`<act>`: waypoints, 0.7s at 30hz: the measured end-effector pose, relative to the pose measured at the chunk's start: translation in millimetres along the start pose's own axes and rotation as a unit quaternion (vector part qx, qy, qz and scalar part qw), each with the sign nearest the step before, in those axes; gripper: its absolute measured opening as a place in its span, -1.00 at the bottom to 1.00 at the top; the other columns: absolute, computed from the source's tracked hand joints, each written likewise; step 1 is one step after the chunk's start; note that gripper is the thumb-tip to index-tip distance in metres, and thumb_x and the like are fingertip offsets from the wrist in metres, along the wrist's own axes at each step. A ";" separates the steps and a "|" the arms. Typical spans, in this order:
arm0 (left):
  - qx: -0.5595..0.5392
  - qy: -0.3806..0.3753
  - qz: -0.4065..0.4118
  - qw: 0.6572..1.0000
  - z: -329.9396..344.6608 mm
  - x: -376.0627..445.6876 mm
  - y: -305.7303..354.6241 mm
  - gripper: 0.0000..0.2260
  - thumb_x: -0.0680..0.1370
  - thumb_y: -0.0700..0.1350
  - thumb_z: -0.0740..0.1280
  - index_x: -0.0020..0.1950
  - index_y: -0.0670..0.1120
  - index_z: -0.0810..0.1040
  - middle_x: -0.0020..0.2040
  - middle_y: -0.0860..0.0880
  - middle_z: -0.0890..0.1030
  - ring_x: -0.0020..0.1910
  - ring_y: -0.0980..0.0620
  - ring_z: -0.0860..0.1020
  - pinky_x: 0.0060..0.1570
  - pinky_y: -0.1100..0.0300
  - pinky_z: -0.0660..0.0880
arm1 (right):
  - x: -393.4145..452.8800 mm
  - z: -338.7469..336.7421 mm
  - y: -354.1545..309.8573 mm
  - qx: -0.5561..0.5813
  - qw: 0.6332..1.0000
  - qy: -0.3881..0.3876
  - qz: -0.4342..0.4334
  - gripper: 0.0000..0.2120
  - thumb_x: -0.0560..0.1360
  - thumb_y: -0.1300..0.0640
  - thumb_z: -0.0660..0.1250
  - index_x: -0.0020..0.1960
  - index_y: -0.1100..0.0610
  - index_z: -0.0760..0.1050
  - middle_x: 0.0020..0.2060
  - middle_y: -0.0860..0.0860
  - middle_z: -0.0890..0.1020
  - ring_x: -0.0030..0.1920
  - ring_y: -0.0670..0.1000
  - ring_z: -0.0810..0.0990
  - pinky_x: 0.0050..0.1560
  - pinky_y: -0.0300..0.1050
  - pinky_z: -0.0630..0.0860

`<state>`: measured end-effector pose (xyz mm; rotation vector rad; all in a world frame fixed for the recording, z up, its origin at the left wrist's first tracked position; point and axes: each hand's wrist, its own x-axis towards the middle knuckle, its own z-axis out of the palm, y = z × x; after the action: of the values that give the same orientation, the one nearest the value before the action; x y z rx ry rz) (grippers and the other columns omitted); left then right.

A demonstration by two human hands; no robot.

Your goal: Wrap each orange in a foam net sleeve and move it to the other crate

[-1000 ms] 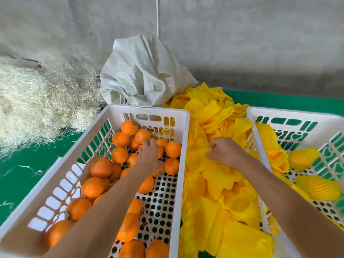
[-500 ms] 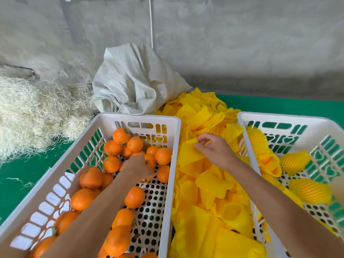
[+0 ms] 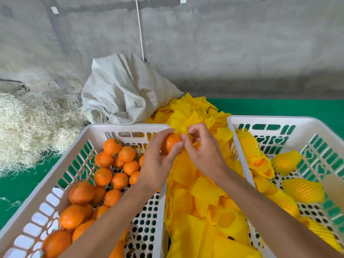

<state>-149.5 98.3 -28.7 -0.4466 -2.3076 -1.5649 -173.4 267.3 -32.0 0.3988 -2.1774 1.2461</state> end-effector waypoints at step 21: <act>-0.250 0.080 -0.190 0.946 -0.3 1.7 16.1 -0.67 0.50 -0.08 0.54 0.21 0.00 0.53 0.00 0.00 0.65 -0.21 0.06 0.66 -0.23 0.09 0.67 | 10.2 -12.6 -12.5 0.154 0.968 -0.103 0.168 -0.96 0.57 0.11 0.46 -0.03 0.07 0.65 -0.32 -0.02 0.67 -0.36 -0.10 0.63 -0.31 -0.25 0.53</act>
<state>-144.1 103.8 -14.4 0.0307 -1.9351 -2.2901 -170.4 271.9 -12.3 0.2980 -2.2940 1.8143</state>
